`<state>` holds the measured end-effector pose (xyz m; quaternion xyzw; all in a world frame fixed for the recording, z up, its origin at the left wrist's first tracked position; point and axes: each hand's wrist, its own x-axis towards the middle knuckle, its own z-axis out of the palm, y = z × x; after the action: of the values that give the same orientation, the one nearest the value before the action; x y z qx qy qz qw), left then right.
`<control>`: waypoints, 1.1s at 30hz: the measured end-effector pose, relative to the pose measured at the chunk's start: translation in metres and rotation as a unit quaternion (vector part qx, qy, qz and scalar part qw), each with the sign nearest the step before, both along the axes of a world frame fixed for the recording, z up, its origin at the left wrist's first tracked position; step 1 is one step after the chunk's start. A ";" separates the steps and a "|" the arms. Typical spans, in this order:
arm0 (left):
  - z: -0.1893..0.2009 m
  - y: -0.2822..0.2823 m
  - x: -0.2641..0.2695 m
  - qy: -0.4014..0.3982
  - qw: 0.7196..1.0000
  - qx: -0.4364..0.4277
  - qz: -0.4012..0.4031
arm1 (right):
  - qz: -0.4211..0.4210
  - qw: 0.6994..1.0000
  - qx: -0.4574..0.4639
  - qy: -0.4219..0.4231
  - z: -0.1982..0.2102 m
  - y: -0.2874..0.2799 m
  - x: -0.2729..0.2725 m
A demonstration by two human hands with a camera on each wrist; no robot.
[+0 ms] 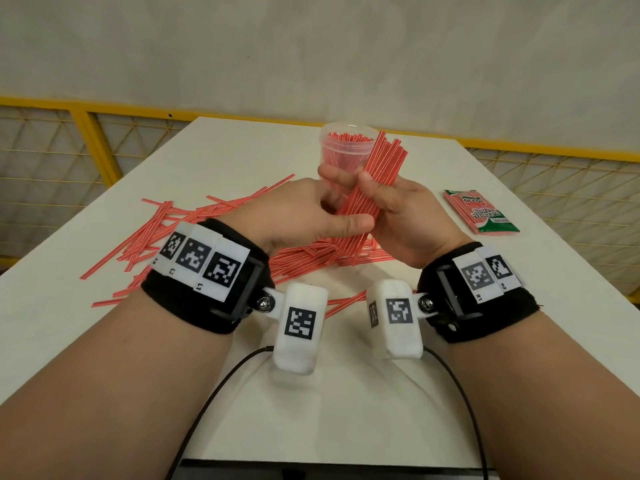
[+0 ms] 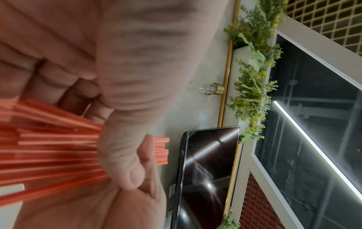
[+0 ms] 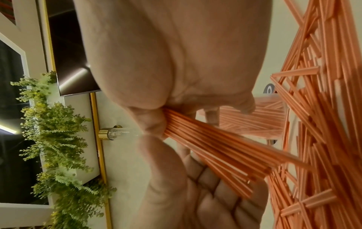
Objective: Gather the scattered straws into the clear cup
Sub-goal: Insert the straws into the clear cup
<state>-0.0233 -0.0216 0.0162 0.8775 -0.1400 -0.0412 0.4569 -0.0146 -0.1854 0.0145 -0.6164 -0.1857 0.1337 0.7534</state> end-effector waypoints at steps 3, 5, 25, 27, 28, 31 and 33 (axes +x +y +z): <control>-0.004 -0.007 -0.001 0.029 0.996 -0.070 -0.042 | 0.019 1.000 0.004 0.023 0.000 0.003 -0.004; -0.007 -0.011 -0.002 0.033 0.992 -0.097 -0.068 | 0.002 1.000 -0.003 0.030 0.000 0.006 -0.005; -0.008 -0.001 0.004 0.118 0.959 -0.256 0.004 | -0.066 0.981 -0.180 -0.021 0.005 -0.013 0.003; -0.005 0.006 0.007 0.120 0.952 -0.280 0.042 | -0.070 0.957 -0.276 -0.057 0.006 -0.016 0.001; -0.004 0.008 0.007 0.121 0.949 -0.286 0.054 | -0.059 0.935 -0.337 -0.093 0.006 -0.016 -0.001; -0.004 0.005 0.005 0.108 0.958 -0.260 0.053 | 0.041 0.827 -0.519 -0.212 0.005 -0.011 -0.009; -0.005 0.001 0.003 0.090 0.970 -0.224 0.042 | 0.096 0.764 -0.586 -0.252 0.005 -0.005 -0.013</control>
<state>-0.0204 -0.0208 0.0112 0.7508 -0.0667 -0.0680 0.6537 -0.0276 -0.1903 0.0198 -0.9285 -0.3122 0.1283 0.1548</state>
